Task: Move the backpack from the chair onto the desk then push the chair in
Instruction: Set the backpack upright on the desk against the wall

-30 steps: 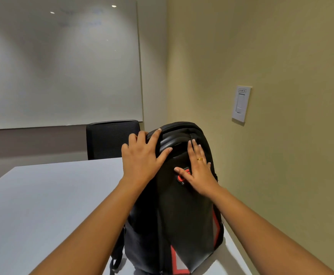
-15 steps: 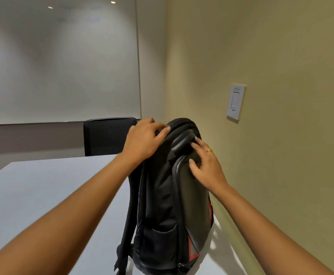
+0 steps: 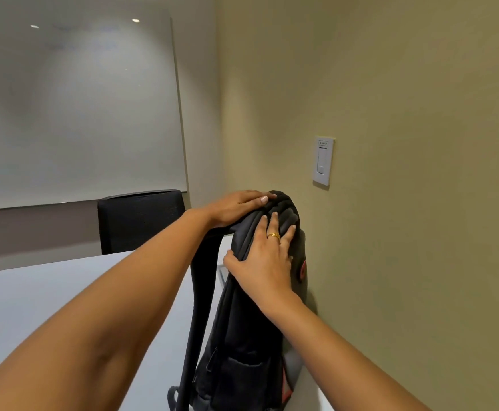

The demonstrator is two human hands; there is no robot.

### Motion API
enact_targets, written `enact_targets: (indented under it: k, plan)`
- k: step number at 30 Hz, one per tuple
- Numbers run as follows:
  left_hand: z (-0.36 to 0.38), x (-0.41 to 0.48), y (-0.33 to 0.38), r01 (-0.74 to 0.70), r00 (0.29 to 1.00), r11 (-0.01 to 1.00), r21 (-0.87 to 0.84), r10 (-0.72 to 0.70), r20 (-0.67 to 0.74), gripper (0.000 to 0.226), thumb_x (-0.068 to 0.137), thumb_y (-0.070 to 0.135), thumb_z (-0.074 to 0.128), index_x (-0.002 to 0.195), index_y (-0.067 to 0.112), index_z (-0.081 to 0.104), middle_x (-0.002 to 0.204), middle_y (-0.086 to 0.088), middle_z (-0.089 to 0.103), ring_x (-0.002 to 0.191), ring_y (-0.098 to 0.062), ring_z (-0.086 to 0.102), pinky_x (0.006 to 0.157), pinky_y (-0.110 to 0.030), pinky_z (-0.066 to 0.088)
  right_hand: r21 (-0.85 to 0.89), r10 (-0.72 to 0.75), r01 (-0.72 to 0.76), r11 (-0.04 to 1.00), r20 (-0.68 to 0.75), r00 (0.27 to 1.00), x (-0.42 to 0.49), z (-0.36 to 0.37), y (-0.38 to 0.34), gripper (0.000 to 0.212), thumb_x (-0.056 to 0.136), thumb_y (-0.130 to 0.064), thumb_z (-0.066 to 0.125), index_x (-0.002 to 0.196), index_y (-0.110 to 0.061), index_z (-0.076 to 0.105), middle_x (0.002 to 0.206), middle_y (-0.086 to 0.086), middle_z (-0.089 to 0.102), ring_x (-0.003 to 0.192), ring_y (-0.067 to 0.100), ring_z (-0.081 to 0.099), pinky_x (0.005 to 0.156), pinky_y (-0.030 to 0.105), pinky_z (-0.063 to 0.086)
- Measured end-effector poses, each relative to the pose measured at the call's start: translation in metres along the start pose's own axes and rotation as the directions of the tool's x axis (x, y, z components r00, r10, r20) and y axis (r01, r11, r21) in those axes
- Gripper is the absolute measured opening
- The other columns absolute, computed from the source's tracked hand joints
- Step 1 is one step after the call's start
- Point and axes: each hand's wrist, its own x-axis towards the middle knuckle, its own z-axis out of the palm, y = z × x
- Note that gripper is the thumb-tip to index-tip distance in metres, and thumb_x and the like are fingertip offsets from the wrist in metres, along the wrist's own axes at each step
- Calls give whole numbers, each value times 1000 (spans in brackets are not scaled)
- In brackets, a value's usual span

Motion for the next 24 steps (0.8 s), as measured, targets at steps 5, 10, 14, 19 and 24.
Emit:
enact_targets:
  k: [5,10,14,19,24]
  plan:
    - [5,5,-6,51,993,981,186,-30,-114,43,96,46,26,133,32,43,142,-6,43,130,-23,35,108,-39,25,63,-99,96,993,52,994,11,-13,20,85,80,-35,61,145,-17,9,156,2,3,138,34,-18,110,60,16]
    - [24,13,1,211,943,912,352,-96,-317,45,93,55,22,130,38,42,141,-3,41,130,-22,33,102,-53,28,135,-234,213,968,162,959,26,-47,64,81,77,-30,65,144,-22,20,155,-3,13,141,28,-8,115,47,9]
    - [55,20,10,243,903,916,319,-94,-420,45,91,57,23,127,39,42,138,-6,42,130,-24,31,102,-59,27,74,-305,298,952,320,897,43,-90,103,76,79,-24,67,142,-26,25,152,-3,21,141,19,5,112,28,7]
    - [85,44,27,225,916,969,103,-174,-361,51,89,61,22,135,40,29,151,-5,25,139,-26,18,107,-65,18,-121,-295,355,927,348,890,54,-125,124,70,82,-23,67,141,-17,28,148,3,32,137,11,13,107,22,16]
    - [123,46,21,207,938,977,-56,-215,-274,57,89,62,20,140,36,22,156,-3,14,142,-26,14,111,-62,14,-377,-148,145,915,21,989,47,-113,128,54,89,-7,47,140,-5,28,150,12,27,139,22,18,114,39,14]
